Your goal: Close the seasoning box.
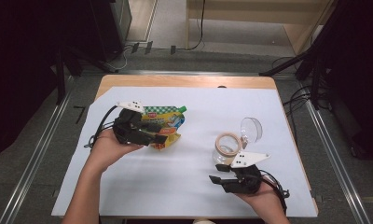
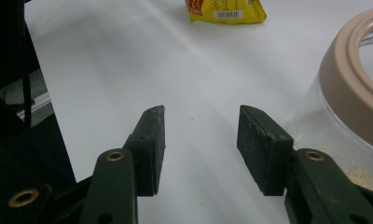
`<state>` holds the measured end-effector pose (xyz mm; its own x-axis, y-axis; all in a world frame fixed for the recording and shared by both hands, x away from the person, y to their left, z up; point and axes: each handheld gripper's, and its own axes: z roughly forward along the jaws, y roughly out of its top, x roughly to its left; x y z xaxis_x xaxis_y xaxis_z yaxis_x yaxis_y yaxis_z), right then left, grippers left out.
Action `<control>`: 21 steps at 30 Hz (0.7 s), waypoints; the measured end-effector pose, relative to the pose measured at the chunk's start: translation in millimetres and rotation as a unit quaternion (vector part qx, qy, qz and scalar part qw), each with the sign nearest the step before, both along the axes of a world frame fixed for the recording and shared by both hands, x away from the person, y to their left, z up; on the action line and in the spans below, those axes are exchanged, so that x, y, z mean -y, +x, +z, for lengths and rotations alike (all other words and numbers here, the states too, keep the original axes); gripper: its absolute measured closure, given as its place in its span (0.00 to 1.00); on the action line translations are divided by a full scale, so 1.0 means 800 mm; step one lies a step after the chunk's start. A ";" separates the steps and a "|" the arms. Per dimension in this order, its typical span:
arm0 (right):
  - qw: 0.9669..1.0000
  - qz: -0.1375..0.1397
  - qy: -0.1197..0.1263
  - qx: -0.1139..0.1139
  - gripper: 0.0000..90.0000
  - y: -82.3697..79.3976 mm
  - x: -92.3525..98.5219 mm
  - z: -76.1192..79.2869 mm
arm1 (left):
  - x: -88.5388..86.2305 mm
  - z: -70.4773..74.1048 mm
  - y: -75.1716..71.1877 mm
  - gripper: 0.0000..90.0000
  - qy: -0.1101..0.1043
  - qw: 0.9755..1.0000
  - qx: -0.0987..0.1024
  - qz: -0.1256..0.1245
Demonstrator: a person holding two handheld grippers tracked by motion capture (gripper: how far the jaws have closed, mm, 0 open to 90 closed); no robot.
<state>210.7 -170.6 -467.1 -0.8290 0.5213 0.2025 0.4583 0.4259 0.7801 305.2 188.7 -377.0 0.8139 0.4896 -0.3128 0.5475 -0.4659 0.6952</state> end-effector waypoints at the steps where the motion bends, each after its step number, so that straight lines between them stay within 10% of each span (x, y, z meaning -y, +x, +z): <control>1: 1.000 0.000 0.000 0.000 0.59 0.000 0.000 0.000 | -0.004 0.000 0.001 0.49 -0.002 1.000 -0.001 0.002; 21: 1.000 0.003 -0.004 -0.001 0.58 0.001 -0.002 -0.003 | -0.073 0.002 0.002 0.50 0.001 0.998 -0.018 0.055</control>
<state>211.2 -168.9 -469.4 -0.8319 0.5174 0.2009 0.4577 0.4348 0.7756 306.8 247.0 -375.7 0.7429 0.5763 -0.3406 0.6206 -0.4024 0.6730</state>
